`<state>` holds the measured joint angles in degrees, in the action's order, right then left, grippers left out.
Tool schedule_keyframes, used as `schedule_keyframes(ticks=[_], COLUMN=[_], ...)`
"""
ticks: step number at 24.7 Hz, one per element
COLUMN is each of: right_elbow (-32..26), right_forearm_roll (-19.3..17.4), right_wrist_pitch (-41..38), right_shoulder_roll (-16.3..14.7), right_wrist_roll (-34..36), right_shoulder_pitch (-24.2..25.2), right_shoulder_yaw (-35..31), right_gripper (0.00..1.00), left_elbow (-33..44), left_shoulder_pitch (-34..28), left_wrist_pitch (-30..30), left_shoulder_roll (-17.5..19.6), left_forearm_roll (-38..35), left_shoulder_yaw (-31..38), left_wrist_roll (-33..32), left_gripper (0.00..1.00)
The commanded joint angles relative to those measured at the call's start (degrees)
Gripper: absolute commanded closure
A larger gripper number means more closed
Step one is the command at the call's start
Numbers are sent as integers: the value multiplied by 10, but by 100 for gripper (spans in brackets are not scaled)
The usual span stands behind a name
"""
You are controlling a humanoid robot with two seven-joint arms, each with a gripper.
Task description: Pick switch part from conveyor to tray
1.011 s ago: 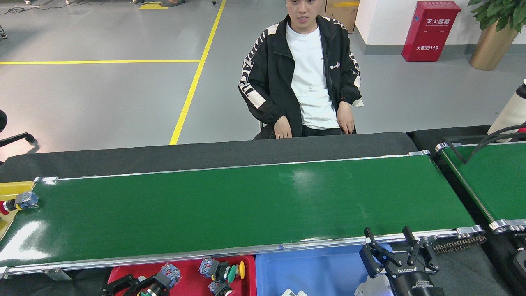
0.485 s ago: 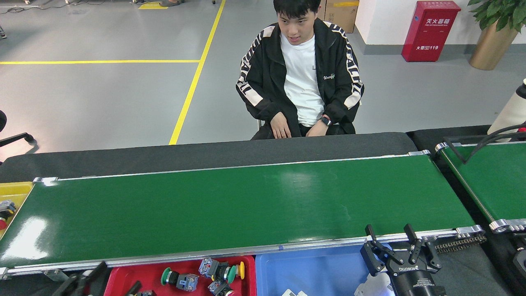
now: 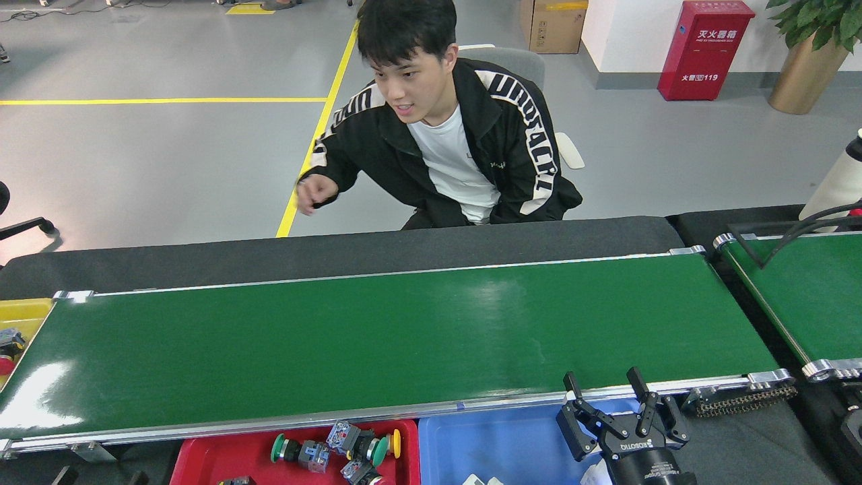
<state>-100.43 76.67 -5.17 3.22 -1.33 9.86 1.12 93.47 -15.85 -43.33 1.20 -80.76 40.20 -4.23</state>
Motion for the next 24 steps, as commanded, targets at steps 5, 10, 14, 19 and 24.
schedule_keyframes(ticks=[5,10,14,19,24], right_elbow=[-9,-10,-10,-11,-11], right_forearm_roll=[1,12,13,13,13], right_wrist_pitch=[6,9,31,41,38], right_shoulder_roll=[-6,-7,-8,-8,-9], right_wrist_roll=[-2,-2,-1,2,3], right_shoulder_pitch=[-4,-3,2,14,18], right_shoulder_yaw=[0,-5,-5,-5,-4], right_gripper=[1,1,1,1,0], left_elbow=[5,3,3,6,5], left_shoulder_pitch=[7,8,8,8,8], left_wrist_pitch=[10,11,11,19,24], left_shoulder_roll=[6,6,6,6,6], left_forearm_roll=[-1,-1,-1,-1,0], left_shoulder_yaw=[4,6,6,7,8], left_wrist_roll=[2,2,2,2,2], left_gripper=[0,0,0,0,0])
